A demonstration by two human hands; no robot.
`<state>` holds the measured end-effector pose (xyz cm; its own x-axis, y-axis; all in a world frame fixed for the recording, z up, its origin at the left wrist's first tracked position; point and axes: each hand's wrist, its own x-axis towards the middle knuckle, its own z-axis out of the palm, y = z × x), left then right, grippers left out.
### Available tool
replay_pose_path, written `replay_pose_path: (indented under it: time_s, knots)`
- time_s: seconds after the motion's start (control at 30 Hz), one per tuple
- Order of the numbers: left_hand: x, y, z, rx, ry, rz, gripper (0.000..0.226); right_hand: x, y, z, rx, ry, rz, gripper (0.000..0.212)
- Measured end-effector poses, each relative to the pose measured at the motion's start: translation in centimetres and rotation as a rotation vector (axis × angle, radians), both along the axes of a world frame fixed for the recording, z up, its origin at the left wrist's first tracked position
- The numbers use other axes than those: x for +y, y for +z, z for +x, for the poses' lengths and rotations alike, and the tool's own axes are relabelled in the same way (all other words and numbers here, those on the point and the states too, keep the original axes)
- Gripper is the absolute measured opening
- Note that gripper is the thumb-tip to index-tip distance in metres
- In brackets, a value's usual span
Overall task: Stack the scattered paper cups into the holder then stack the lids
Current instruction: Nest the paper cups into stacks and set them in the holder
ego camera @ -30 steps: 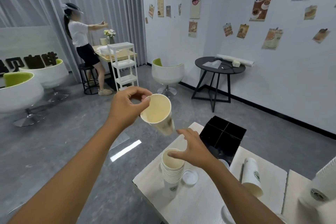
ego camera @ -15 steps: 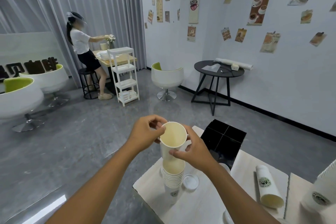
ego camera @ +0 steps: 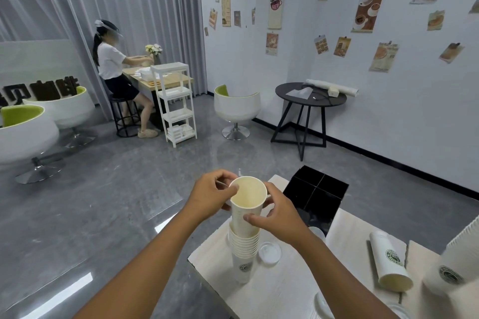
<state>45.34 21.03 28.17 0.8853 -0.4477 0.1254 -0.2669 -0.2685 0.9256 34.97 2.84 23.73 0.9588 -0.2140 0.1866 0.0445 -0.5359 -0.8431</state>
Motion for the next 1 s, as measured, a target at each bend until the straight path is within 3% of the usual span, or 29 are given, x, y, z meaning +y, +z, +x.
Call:
replay_pose_path:
  time_s: [0.17,0.37,0.63,1.0]
  knots:
    - [-0.1,-0.8,-0.1,-0.006,-0.005,0.042,0.011,-0.2,-0.2,-0.4,0.017,-0.003,-0.014,0.066]
    - [0.4,-2.2,0.3,-0.094,-0.028,0.098,0.023,-0.4,-1.4,-0.7,0.069,-0.029,-0.022,0.085]
    - [-0.5,-3.2,-0.4,-0.144,-0.087,0.069,0.026,-1.3,-2.0,-2.5,0.039,-0.081,0.01,0.081]
    - [-10.3,-4.4,-6.1,-0.312,-0.397,0.052,0.029,-6.9,-4.9,-13.1,-0.026,-0.466,0.031,0.077]
